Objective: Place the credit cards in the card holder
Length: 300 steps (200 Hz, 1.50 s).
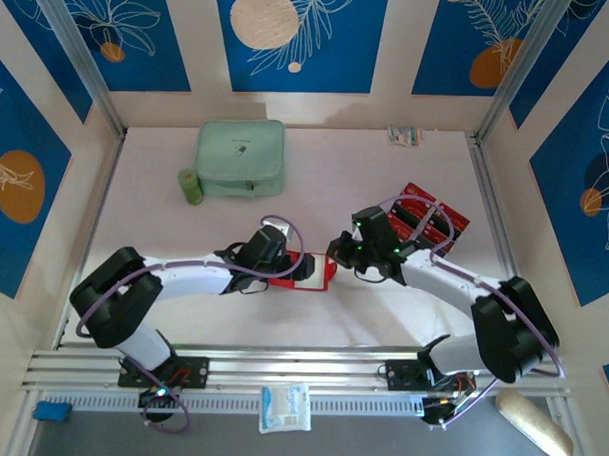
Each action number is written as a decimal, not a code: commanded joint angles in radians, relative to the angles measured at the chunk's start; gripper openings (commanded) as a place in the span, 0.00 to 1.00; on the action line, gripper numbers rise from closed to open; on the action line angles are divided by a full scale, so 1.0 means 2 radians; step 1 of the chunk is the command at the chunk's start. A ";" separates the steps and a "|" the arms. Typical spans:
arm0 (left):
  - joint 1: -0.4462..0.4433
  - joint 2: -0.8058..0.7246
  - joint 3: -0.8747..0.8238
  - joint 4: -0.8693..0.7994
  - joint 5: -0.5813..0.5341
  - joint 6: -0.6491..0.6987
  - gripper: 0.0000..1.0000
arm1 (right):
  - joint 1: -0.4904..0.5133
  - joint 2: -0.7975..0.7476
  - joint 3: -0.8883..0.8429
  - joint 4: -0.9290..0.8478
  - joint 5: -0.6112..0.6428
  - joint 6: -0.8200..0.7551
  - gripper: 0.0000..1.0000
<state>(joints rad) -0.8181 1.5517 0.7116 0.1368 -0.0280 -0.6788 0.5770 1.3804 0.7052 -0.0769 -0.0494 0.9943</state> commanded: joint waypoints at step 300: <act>0.005 -0.010 -0.076 0.047 -0.006 0.027 1.00 | 0.022 0.172 0.058 0.069 -0.093 0.003 0.00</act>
<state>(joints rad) -0.8181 1.5455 0.5949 0.2581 -0.0532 -0.6476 0.6151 1.7077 0.8116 0.0067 -0.1638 0.9588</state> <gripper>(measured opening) 0.998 0.061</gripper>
